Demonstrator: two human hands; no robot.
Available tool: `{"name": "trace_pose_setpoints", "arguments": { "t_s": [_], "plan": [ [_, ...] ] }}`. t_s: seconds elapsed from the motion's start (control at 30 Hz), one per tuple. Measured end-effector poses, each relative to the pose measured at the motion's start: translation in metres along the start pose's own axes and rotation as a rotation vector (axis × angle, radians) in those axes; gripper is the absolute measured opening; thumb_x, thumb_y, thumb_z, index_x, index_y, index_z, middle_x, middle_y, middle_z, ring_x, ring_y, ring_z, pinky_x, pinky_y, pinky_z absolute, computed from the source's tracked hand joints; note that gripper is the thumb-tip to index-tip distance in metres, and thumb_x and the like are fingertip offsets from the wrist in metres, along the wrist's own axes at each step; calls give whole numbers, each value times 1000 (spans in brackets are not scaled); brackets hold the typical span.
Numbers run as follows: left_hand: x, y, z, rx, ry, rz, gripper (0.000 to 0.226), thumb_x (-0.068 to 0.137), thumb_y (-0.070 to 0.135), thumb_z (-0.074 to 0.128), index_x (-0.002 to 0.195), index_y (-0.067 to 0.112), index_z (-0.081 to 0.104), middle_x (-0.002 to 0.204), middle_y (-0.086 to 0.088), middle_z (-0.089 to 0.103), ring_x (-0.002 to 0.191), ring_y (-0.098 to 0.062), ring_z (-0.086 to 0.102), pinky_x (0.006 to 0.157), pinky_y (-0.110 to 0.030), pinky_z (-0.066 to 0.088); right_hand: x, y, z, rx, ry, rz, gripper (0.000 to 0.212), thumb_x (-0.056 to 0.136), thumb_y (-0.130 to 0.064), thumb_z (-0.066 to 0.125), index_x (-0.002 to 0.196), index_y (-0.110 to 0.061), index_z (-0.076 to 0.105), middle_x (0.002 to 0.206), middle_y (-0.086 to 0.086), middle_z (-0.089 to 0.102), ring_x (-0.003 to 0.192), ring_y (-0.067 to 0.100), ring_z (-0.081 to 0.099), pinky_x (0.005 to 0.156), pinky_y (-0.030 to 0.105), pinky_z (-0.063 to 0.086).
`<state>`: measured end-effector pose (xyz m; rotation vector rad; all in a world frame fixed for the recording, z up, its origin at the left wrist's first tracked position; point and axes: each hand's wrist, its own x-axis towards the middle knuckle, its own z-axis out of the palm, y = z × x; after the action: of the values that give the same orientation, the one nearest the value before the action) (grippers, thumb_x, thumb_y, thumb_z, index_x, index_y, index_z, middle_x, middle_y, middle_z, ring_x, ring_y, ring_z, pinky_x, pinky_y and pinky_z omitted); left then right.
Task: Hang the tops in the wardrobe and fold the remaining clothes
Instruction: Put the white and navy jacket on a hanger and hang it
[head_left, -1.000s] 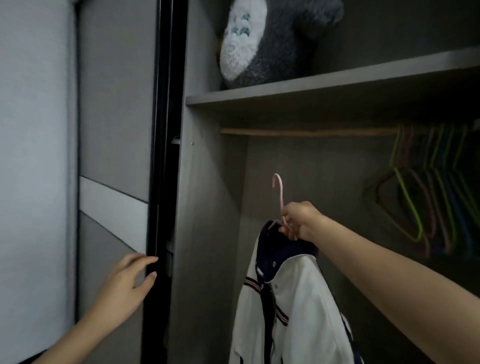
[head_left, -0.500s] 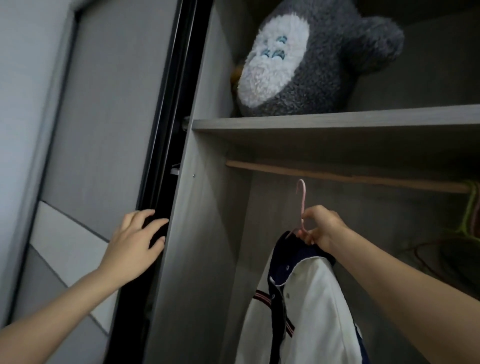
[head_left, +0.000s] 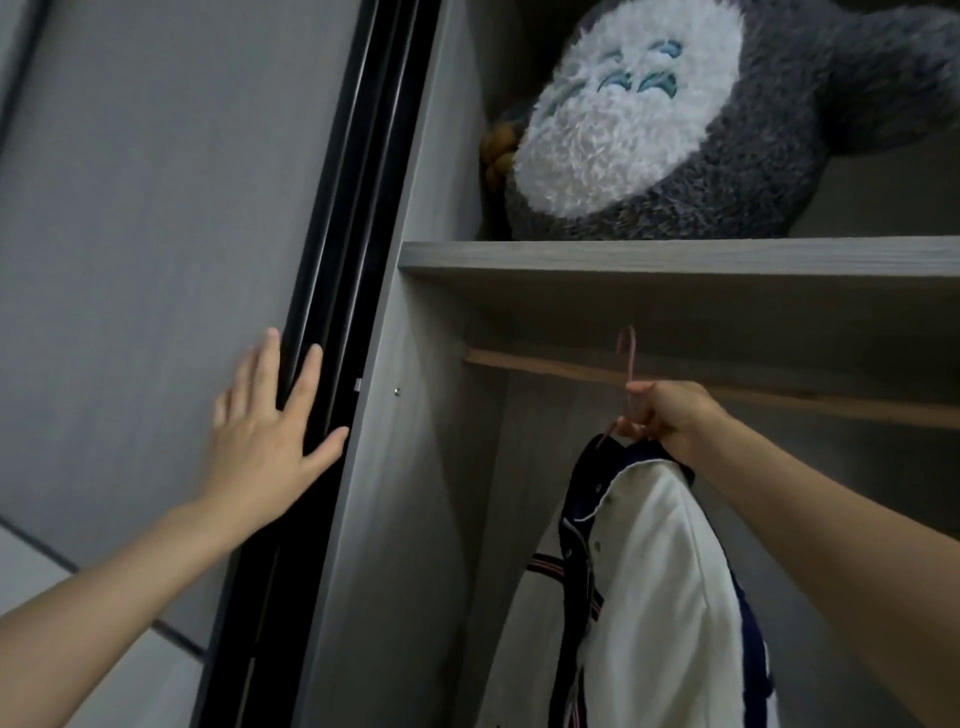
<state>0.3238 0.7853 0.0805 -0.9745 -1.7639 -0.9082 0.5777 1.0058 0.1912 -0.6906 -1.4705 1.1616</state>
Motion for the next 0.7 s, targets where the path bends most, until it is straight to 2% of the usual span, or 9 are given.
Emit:
{"name": "trace_pose_setpoints", "arguments": {
  "t_s": [0.07,0.17,0.27,0.33,0.4,0.53,0.63,0.7],
  "plan": [
    [0,3,4,-38,40,34,78,78,49,40,141,4,37,148,-31,24,132,-53,28,93,-66,34,10,7,14,-7,-1,12,29,81,21,37,76,0,56,75,9,41,42,26,50,34,18,43],
    [3,-5,8,-74,111,68,78,76,49,37,141,6,37,147,-29,27,131,-52,29,90,-67,35,25,21,54,-26,-18,10,28,87,11,45,65,-4,49,69,8,37,23,15,45,33,18,39],
    [0,-8,11,-70,163,98,75,77,48,38,140,8,36,145,-29,30,129,-52,32,87,-67,38,36,30,87,-33,-56,9,22,88,10,45,70,-2,50,64,11,41,27,17,46,35,19,35],
    [0,-9,12,-68,182,111,73,77,47,39,139,10,33,144,-30,32,128,-52,34,85,-67,39,43,33,106,-38,-68,3,21,88,10,43,73,0,53,48,11,43,39,23,43,34,20,36],
    [1,-7,12,-74,193,118,71,77,46,39,139,10,33,144,-30,33,127,-52,36,84,-67,40,48,33,124,-58,-84,-4,24,88,11,41,72,-2,52,34,7,41,46,23,40,39,24,37],
    [1,-10,12,-66,225,128,70,78,45,39,139,11,33,144,-29,33,127,-52,36,85,-67,39,51,39,159,-71,-119,-17,28,84,15,34,68,-2,50,55,8,41,47,21,40,45,27,33],
    [-1,-14,16,-60,262,125,70,78,45,39,139,12,32,145,-27,32,128,-49,34,86,-66,40,50,55,183,-117,-167,-10,23,83,15,39,68,0,50,44,7,41,45,21,39,39,24,31],
    [1,-15,19,-81,286,125,71,77,45,40,140,13,32,146,-26,31,130,-45,30,86,-66,39,54,66,194,-118,-185,-9,15,81,15,41,78,6,53,39,8,43,43,20,39,34,20,31]
  ]
}}
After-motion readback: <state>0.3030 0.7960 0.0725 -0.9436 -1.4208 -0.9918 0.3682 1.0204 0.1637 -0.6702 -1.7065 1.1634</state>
